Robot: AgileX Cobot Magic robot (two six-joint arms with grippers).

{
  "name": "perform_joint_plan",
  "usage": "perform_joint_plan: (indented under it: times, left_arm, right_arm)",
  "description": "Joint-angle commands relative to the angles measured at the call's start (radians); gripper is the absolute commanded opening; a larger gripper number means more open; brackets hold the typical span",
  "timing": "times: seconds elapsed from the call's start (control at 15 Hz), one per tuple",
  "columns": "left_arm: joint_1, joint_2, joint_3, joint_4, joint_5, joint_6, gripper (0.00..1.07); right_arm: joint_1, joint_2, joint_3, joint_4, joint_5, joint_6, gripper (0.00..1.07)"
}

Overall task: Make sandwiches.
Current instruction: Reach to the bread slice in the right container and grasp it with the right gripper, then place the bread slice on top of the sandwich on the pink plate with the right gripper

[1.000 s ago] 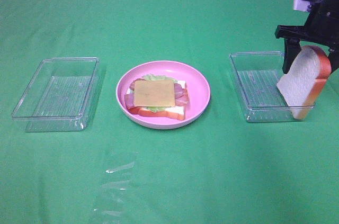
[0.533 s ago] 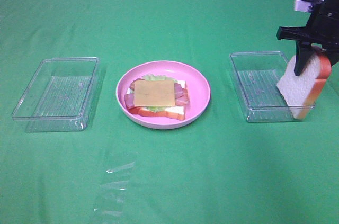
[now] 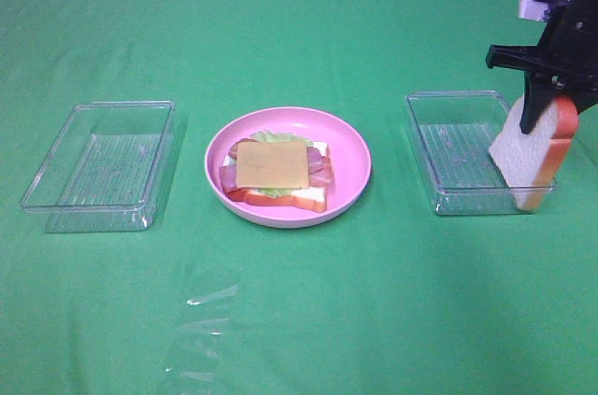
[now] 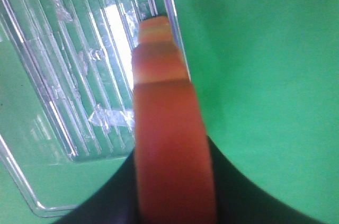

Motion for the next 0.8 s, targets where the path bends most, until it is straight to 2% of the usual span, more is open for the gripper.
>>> perform_joint_plan:
  times: [0.07,0.13,0.53,0.8]
  left_arm:
    - [0.001,-0.022,-0.001,-0.004,-0.015,-0.007,0.98]
    - [0.001,-0.022,-0.001,-0.004,-0.015,-0.007,0.98]
    - [0.001,-0.022,-0.001,-0.004,-0.015,-0.007,0.98]
    - [0.001,-0.022,-0.001,-0.004,-0.015,-0.007,0.98]
  right_arm:
    - [-0.001,-0.01,0.01,-0.005,0.117,0.012,0.07]
    - [-0.001,-0.012,0.01,-0.002,0.117,0.012,0.0]
    - [-0.001,-0.033,0.009,0.042,0.117,0.005,0.0]
    - [-0.001,-0.103,0.009,0.098,0.117,0.005,0.0]
